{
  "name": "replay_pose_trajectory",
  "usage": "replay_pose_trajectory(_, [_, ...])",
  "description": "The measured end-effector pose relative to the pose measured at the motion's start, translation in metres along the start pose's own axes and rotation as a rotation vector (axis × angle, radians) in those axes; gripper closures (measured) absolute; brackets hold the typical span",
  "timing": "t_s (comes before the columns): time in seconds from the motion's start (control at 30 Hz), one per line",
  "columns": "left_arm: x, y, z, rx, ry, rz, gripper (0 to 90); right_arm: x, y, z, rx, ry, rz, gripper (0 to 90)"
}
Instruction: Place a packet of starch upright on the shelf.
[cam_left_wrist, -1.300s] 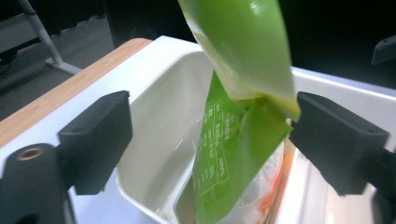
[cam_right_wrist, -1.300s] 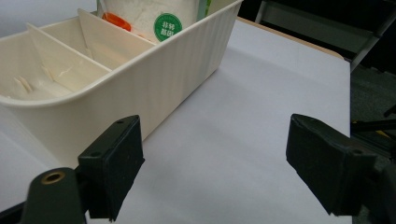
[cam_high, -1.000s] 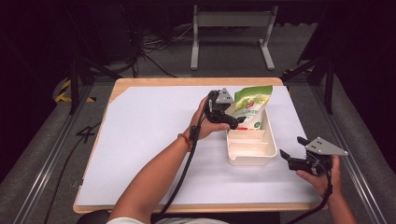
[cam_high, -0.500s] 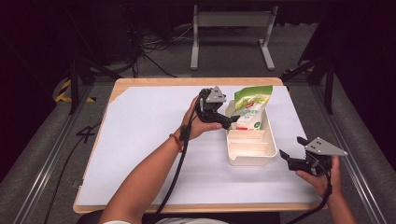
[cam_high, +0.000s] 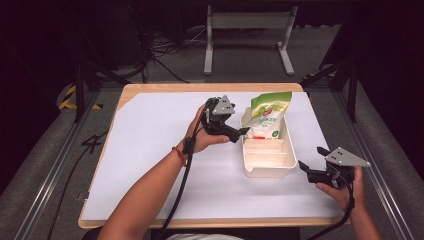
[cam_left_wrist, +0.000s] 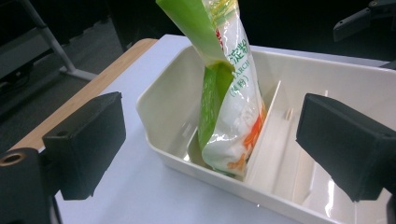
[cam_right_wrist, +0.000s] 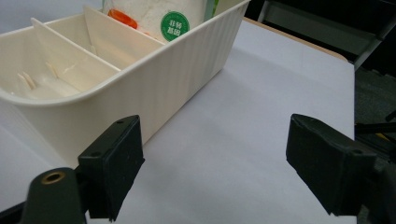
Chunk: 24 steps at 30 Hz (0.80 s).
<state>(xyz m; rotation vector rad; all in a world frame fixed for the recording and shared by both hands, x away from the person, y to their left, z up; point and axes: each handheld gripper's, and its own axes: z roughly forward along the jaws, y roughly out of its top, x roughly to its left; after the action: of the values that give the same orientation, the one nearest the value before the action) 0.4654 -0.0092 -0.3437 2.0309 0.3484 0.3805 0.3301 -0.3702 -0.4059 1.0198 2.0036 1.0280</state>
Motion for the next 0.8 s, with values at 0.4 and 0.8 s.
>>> replay_pose_trajectory(0.4, [0.000,-0.009,-0.020,0.029,0.027,0.024,8.9,0.001,0.000,0.001,0.006,-0.005,-0.004,18.9])
replay_pose_trajectory(0.8, [0.006,-0.033,-0.041,0.077,0.072,0.033,8.7,0.001,0.000,0.002,0.014,-0.002,-0.003,18.9])
